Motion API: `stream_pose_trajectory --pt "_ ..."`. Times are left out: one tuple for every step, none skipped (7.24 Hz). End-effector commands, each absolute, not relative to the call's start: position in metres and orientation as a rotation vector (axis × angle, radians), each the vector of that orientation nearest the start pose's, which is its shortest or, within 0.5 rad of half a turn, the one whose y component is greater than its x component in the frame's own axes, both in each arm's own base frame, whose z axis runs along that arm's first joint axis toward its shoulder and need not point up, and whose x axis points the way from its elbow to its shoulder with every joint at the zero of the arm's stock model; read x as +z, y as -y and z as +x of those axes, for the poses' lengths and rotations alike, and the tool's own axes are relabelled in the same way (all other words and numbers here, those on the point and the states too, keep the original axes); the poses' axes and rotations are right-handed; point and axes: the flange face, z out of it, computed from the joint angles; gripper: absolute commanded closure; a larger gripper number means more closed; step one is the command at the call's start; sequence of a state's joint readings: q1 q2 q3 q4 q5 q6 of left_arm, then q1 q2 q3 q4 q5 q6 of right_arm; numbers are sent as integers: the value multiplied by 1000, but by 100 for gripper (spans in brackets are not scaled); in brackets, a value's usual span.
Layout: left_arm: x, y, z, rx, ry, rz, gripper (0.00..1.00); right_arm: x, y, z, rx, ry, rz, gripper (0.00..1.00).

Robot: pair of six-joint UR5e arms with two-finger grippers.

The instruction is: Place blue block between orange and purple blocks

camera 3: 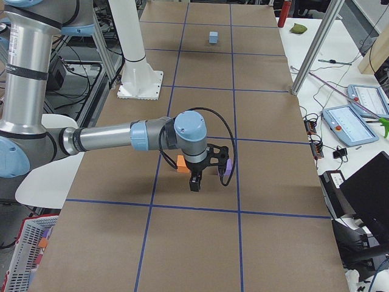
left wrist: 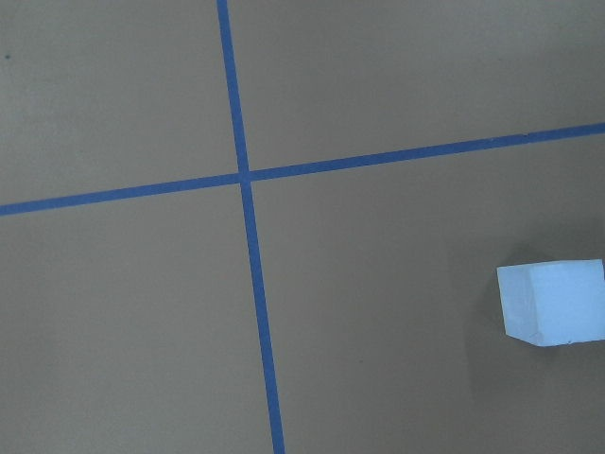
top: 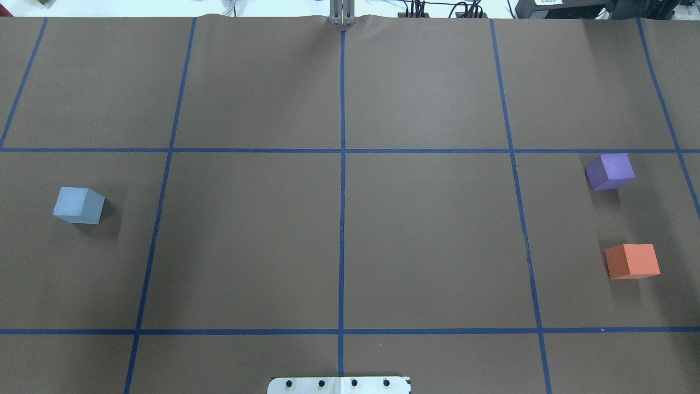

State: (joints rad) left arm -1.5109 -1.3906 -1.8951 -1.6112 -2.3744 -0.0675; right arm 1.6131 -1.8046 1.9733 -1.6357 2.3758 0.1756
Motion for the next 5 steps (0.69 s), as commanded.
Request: stream_pose_trajectory --pt "569 427 -36 73 -819 140 0 569 389 78 166 812 41 0" --pt "567 426 -37 75 -812 146 0 570 389 78 166 812 40 0" --pt "568 426 -38 73 -810 146 0 570 389 78 167 815 40 0" --pt "568 427 -37 75 -818 148 0 566 391 77 163 824 46 0" --pt "565 427 -36 80 -821 157 0 563 395 75 153 825 49 0"
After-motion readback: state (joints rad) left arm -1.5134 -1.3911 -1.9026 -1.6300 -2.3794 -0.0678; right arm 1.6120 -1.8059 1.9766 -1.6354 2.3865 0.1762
